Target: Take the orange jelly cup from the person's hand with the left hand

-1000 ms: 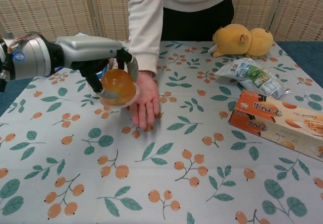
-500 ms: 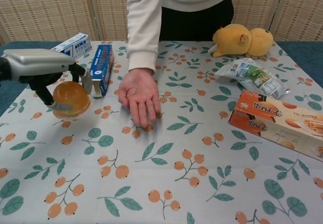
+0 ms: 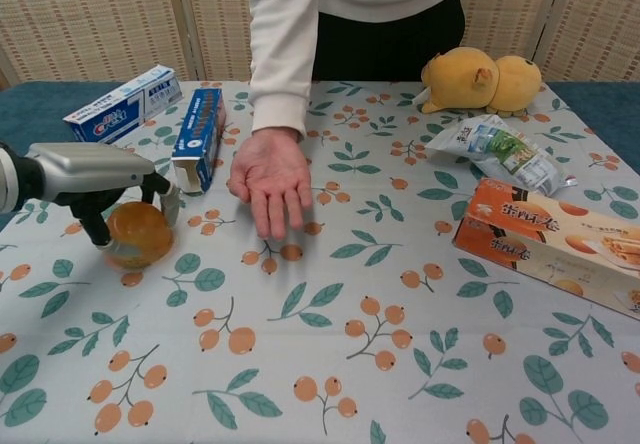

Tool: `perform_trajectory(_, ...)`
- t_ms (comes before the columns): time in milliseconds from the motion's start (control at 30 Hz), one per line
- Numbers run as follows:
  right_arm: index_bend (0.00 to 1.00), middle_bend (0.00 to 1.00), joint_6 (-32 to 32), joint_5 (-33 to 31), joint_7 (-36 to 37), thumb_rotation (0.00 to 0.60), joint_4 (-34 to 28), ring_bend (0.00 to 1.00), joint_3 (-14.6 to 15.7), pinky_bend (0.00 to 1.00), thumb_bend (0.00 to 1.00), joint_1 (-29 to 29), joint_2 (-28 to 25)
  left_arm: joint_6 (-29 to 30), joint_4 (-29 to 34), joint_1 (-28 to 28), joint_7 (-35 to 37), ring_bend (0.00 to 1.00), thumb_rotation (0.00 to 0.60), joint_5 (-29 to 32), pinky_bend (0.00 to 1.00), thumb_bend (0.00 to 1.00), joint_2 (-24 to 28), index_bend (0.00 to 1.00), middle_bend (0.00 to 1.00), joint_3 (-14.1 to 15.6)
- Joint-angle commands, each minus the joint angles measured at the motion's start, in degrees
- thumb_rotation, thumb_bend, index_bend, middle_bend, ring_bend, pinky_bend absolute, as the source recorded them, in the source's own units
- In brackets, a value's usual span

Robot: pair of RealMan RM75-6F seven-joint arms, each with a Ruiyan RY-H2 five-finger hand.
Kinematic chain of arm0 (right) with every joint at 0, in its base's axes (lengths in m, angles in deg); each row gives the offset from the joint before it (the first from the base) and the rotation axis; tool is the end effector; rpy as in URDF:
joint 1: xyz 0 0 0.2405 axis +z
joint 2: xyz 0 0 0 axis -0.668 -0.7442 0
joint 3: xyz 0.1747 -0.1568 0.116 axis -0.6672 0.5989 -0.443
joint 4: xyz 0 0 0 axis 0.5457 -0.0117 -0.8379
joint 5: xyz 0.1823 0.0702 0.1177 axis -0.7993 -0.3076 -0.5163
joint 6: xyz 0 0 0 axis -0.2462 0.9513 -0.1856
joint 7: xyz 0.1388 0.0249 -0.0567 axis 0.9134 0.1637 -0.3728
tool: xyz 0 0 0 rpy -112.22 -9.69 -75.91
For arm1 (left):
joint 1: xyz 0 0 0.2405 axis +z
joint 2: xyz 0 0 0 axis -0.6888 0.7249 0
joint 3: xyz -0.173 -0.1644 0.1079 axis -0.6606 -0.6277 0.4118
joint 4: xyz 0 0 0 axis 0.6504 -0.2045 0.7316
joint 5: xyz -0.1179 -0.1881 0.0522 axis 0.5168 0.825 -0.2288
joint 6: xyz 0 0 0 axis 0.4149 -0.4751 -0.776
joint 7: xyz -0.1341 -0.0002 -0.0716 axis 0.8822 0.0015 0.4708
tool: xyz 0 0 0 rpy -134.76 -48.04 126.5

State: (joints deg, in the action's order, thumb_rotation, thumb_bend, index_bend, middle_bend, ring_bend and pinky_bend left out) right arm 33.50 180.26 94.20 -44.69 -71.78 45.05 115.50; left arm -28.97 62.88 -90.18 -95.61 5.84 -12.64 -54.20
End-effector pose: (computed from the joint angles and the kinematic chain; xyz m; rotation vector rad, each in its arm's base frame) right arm -0.3031 -0.1791 0.2014 1.4257 -0.8593 0.9544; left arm -0.2083 0.3649 -0.0145 -2.1585 -0.8577 -0.5960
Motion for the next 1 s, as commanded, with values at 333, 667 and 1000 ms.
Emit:
perform_trajectory(333, 0.1, 0.23, 0.1, -0.4, 0.3, 0.6, 0.1, 0.19, 0.0, 0.41, 0.38, -0.2, -0.1, 11.5, 8.5, 4.9, -3.7, 0.0, 0.6, 3.4, 0.15, 0.31, 5.4, 0.0, 0.0, -2.3)
perform_trajectory(667, 0.1, 0.23, -1.2, -0.8, 2.5, 0.6, 2.1, 0.19, 0.2, 0.41, 0.38, 0.2, 1.1, 27.2, 15.3, 15.3, -6.5, 0.0, 0.6, 8.8, 0.15, 0.31, 10.2, 0.0, 0.0, -3.0)
perform_trajectory(1000, 0.1, 0.23, -2.6, -0.6, 3.3, 0.6, 3.0, 0.19, 0.3, 0.41, 0.38, 1.1, 1.9, 41.5, 21.6, 25.2, -10.9, 0.0, 0.6, 8.4, 0.15, 0.31, 12.7, 0.0, 0.0, -1.2)
